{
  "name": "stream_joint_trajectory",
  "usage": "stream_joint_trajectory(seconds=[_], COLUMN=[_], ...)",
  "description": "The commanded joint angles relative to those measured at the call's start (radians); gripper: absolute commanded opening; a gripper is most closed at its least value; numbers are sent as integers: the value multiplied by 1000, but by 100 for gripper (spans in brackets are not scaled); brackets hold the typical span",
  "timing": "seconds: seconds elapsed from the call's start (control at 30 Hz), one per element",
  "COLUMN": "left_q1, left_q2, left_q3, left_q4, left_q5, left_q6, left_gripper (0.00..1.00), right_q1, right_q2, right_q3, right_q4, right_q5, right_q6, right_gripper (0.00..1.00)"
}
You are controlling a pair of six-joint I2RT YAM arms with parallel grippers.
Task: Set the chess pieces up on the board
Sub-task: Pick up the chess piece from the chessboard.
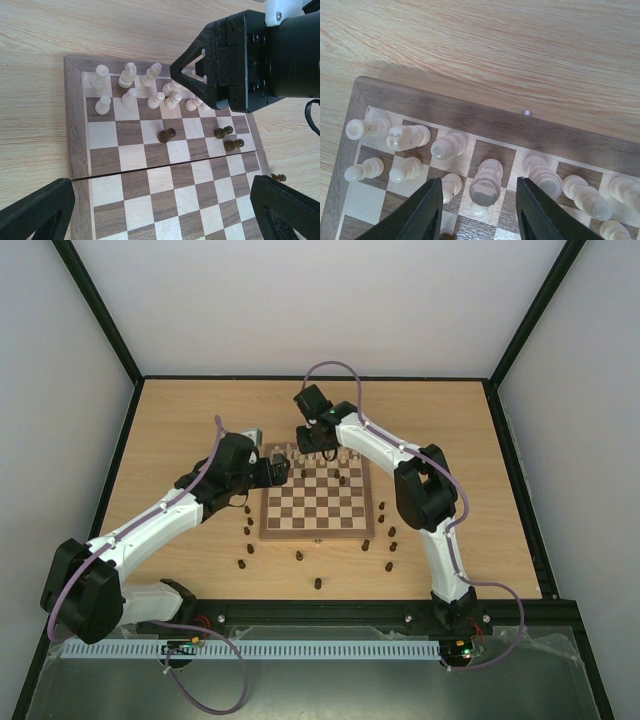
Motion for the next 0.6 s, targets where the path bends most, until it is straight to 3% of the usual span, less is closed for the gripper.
stream_joint_trajectory(seconds=[0.0,0.13,0.57], left_q1=[8,10,13], left_q2=[-18,-26,-92], left_q3=[-9,-10,-22], left_q4=[19,18,12], left_q5=[7,3,-31], left_q6=[-3,-5,-21], left_gripper=[99,99,99], right_q1=[9,15,77], right_q2=[-73,-129,-180], right_q3=[-25,-84,-232], right_q4=[-29,-19,47], right_q5=[24,48,60], right_q6=[2,12,44], right_gripper=[43,47,36])
